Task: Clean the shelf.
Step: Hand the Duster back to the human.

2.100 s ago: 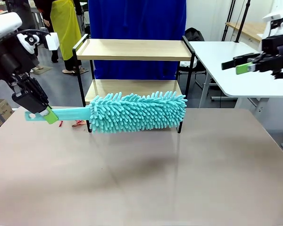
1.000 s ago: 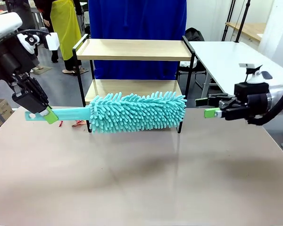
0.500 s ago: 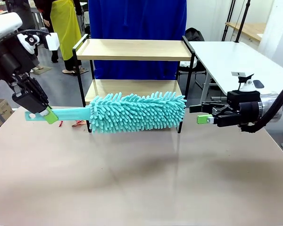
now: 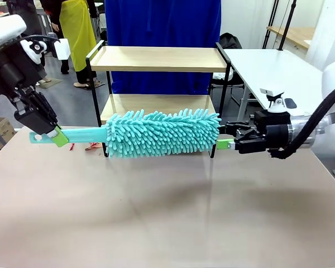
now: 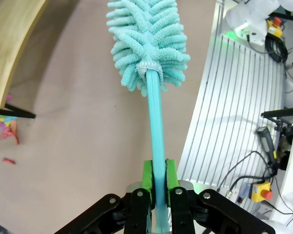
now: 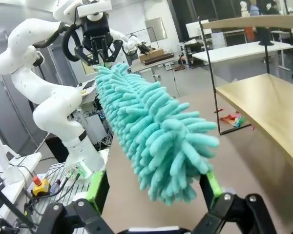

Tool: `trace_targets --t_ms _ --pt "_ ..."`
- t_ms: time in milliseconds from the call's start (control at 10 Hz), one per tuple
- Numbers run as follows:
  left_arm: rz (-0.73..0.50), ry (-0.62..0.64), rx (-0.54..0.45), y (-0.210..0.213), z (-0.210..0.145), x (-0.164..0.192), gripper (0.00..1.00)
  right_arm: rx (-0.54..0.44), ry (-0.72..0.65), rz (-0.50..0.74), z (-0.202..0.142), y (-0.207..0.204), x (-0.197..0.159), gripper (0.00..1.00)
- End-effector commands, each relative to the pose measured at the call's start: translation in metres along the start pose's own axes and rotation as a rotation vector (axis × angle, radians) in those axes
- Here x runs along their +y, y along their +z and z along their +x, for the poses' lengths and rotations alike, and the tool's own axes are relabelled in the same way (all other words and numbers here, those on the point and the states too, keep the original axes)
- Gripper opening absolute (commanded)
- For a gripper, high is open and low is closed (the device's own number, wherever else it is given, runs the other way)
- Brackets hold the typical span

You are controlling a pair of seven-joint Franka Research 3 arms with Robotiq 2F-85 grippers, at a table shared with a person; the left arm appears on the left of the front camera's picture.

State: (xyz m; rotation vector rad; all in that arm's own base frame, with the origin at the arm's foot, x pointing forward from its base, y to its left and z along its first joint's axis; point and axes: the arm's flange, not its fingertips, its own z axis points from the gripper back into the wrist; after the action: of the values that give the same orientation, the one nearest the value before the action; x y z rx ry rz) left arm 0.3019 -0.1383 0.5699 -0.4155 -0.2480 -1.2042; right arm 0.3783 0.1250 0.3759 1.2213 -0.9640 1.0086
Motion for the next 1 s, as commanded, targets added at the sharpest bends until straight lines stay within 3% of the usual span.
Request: trace_targets --t_ms 0,900 --pt "-0.005 0.002 -0.013 0.001 0.0 -0.001 0.13 -0.041 0.045 -0.029 -0.011 -0.014 0.004 1.0" --pt "-0.005 0.002 -0.013 0.001 0.0 -0.001 0.13 -0.128 0.016 0.098 0.0 -0.05 -0.019 1.0"
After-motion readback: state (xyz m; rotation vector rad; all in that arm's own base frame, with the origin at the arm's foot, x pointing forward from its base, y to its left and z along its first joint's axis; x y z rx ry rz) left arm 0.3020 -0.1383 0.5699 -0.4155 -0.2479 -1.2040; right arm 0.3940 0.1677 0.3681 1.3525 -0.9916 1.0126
